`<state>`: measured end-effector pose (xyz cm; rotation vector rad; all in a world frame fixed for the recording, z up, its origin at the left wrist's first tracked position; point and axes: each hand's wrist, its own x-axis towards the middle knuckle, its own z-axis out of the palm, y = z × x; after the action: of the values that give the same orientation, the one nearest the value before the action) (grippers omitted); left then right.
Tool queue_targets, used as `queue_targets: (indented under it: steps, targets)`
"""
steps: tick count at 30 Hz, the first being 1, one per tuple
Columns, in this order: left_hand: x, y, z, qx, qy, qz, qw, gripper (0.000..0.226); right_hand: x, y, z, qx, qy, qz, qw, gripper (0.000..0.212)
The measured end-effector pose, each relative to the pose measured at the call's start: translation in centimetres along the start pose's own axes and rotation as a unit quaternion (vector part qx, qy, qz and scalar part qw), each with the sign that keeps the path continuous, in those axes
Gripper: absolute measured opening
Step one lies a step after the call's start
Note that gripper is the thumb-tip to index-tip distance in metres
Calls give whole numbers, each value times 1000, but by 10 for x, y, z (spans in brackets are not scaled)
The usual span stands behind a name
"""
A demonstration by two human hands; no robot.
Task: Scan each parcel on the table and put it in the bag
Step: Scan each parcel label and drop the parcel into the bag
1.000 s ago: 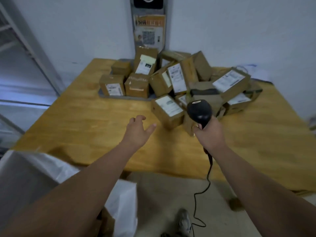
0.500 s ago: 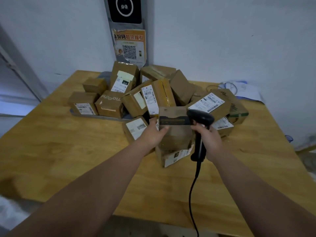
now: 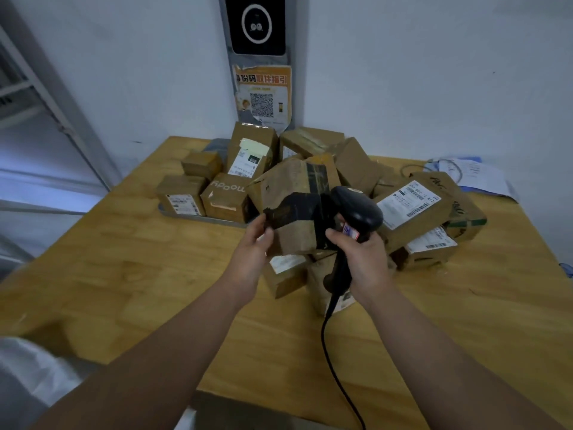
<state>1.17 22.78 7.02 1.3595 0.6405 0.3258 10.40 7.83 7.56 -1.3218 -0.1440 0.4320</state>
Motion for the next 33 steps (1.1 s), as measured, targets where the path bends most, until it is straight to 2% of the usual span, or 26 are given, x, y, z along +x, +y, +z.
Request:
queue_targets:
  steps: [3,4,7,9,12,14,16,19,22,25,27,30,31,33]
  targets:
    - [-4,15,-24,55,-20,-42,997,90,-14,11,28,-17,-18,-3,1000,28]
    - [-7,18,-30,70,-20,-46,996,96,-18,13,36,-16,-25,-2,1000,27]
    - [-10,17,-51,44,-16,-51,998,86,-21,12,52,23,-46,19,998,22]
    - [-11,12,-69,-20,-25,-51,998,78,-17,9,55,40,-59,37,997,24]
    - [-14,6,-91,-120,-85,-73,986,60,-15,12,59,21,-87,73,993,25]
    - [-15,3,-99,-130,-139,-95,977,49,-19,18,66,20,-123,92,988,20]
    - [-13,1,-106,-114,-153,-102,976,51,-22,25,75,36,-112,91,989,23]
    - [-5,1,-113,-54,-82,-43,994,49,-22,32,81,32,-49,58,997,37]
    - [-2,5,-115,11,-26,-7,1000,48,-18,36,84,-29,-13,1,1000,38]
    - [-7,12,-104,90,-90,-51,991,61,-17,40,94,-99,1,-40,994,46]
    - [-5,10,-98,109,-67,-48,991,63,-17,42,99,-128,-1,-53,990,49]
    - [8,12,-106,39,31,-39,998,65,-13,37,98,-143,-27,-55,988,50]
    - [12,14,-112,42,38,-39,998,65,-11,32,96,-132,-34,-52,989,48]
    - [20,16,-125,78,-3,-43,996,60,0,21,87,-110,-53,-38,992,37]
